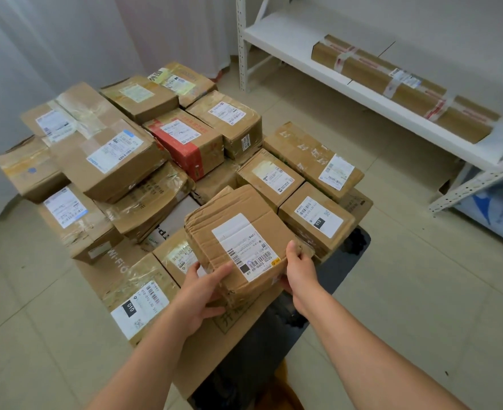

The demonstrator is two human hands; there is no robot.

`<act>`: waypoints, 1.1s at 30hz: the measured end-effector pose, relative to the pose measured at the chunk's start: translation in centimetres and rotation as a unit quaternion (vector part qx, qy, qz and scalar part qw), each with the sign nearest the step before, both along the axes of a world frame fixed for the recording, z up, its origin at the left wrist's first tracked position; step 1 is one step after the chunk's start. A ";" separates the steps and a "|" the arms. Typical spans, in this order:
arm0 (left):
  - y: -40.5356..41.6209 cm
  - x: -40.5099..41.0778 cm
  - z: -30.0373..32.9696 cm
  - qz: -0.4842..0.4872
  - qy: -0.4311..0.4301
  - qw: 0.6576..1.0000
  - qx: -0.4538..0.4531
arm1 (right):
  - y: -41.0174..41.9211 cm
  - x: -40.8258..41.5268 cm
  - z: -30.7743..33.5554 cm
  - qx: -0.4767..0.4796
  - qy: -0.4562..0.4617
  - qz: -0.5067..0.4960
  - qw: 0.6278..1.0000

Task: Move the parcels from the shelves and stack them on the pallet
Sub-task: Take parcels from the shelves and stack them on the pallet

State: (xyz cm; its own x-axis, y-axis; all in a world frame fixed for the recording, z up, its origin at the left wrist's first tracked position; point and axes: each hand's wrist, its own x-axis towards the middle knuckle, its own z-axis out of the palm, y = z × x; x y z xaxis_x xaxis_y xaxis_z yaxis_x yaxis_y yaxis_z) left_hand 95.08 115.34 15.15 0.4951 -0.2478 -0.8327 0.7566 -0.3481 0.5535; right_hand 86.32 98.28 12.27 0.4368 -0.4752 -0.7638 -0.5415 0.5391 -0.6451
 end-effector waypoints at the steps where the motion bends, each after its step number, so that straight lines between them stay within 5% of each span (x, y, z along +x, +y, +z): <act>1: 0.4 -0.4 0.3 0.002 0.003 1.000 -0.001 | 0.4 -0.3 0.2 0.000 0.001 0.000 1.000; 14: 1.3 -0.5 1.0 0.080 -0.033 0.996 -0.035 | 1.3 1.0 1.9 -0.009 -0.023 0.012 1.000; 24: -12.5 3.4 -0.8 0.143 -0.072 0.986 -0.039 | -10.8 6.3 -0.5 -0.121 0.003 0.016 0.993; 33: -25.7 8.9 -9.4 0.219 -0.060 0.974 0.023 | -26.7 11.9 -6.5 -0.237 0.060 0.248 0.937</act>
State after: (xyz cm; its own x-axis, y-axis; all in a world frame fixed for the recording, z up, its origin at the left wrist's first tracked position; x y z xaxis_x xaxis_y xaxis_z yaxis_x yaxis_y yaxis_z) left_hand 104.01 89.59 5.71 0.6397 0.0459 -0.7673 0.7686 -0.0331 0.6388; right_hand 98.24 71.63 5.78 0.6177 -0.5348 -0.5766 -0.7343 -0.1297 -0.6663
